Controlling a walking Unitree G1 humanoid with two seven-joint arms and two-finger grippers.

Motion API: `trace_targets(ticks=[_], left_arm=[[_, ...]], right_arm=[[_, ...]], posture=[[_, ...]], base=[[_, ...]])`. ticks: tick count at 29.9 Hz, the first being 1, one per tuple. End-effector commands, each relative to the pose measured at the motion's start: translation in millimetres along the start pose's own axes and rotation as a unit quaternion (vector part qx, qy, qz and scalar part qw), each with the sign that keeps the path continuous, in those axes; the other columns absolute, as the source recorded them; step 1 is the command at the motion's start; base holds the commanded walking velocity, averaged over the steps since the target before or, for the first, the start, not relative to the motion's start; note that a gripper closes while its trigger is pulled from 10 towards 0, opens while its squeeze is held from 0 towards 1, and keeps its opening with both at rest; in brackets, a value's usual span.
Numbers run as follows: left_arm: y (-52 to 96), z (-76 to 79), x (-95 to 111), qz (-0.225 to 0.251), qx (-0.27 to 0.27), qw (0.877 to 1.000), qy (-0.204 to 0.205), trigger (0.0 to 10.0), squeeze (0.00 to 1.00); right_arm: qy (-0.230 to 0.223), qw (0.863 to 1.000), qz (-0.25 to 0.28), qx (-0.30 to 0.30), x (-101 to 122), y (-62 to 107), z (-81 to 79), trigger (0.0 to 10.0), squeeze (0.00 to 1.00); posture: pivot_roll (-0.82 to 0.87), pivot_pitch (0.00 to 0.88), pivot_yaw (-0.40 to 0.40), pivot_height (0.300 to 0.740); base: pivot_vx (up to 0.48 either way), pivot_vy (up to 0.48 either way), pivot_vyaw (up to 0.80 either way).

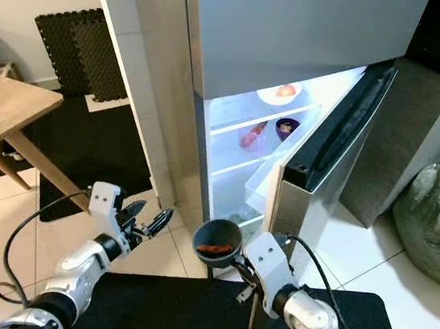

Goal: Restocking fridge

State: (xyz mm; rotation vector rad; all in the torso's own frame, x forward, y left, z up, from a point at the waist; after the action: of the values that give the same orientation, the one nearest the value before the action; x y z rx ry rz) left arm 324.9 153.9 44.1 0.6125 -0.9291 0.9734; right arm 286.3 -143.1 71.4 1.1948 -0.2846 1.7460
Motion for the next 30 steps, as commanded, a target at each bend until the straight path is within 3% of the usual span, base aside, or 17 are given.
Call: trace_targets(ticks=[1,5,9,11,14,21,27,30], left_arm=[[5.9,-1.7,-13,-0.017,0.010,1.000,0.002,10.0,0.00],[6.0,-0.5,-15,-0.019,0.010,1.000,0.003,10.0,0.00],[3.9,13.6,-33,-0.041,-0.012,0.999,0.010,10.0,0.00],[3.1,15.4,-34,-0.042,-0.015,0.999,0.010,10.0,0.00],[0.6,19.6,-36,-0.043,-0.022,0.999,0.008,10.0,0.00],[-0.9,20.9,-35,-0.042,-0.025,0.999,0.007,10.0,0.00],[-3.4,24.2,-34,-0.043,-0.035,0.998,0.005,10.0,0.00],[-3.7,24.9,-35,-0.044,-0.037,0.998,0.004,10.0,0.00]], right_arm=[[-0.002,0.999,-0.016,-0.030,-6,1.0,7.8,10.0,0.00],[-0.002,0.999,-0.024,-0.044,-9,1.0,11.7,10.0,0.00],[-0.005,0.986,-0.083,-0.145,-29,7.9,44.2,10.0,0.00],[-0.008,0.983,-0.090,-0.159,-32,10.1,48.9,10.0,0.00],[-0.024,0.967,-0.124,-0.223,-46,20.9,67.0,10.0,0.00],[-0.034,0.955,-0.139,-0.258,-54,30.2,77.3,10.0,0.00],[-0.038,0.917,-0.192,-0.347,-81,71.8,105.0,10.0,0.00],[-0.038,0.909,-0.203,-0.363,-86,81.2,109.8,10.0,0.00]], posture=[[-0.23,0.052,0.076,0.740],[-0.23,0.052,0.076,0.740],[-0.23,0.051,0.082,0.740],[-0.23,0.049,0.082,0.740],[-0.23,0.047,0.081,0.740],[-0.23,0.048,0.083,0.740],[-0.24,0.049,0.092,0.740],[-0.24,0.050,0.094,0.740]], base=[[0.000,0.000,0.00],[0.000,0.000,0.00],[0.000,0.000,0.00],[0.000,0.000,0.00],[0.000,0.000,0.00],[0.000,0.000,0.00],[0.000,0.000,0.00],[0.000,0.000,0.00]])
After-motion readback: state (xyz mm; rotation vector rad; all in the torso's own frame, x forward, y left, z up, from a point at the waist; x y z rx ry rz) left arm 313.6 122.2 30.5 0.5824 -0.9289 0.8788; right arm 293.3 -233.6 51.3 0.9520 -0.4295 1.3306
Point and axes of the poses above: a point about 5 cm out from each wrist's last joint towards the gripper, its own y axis pointing back from the gripper into the wrist, its own x axis along the axis of the wrist's last joint, z = x × y, the point moved 2 cm from there along -y, pointing out of the wrist towards the gripper, and after that the axes turned 15 degrees about y, right-handed, at the moved point
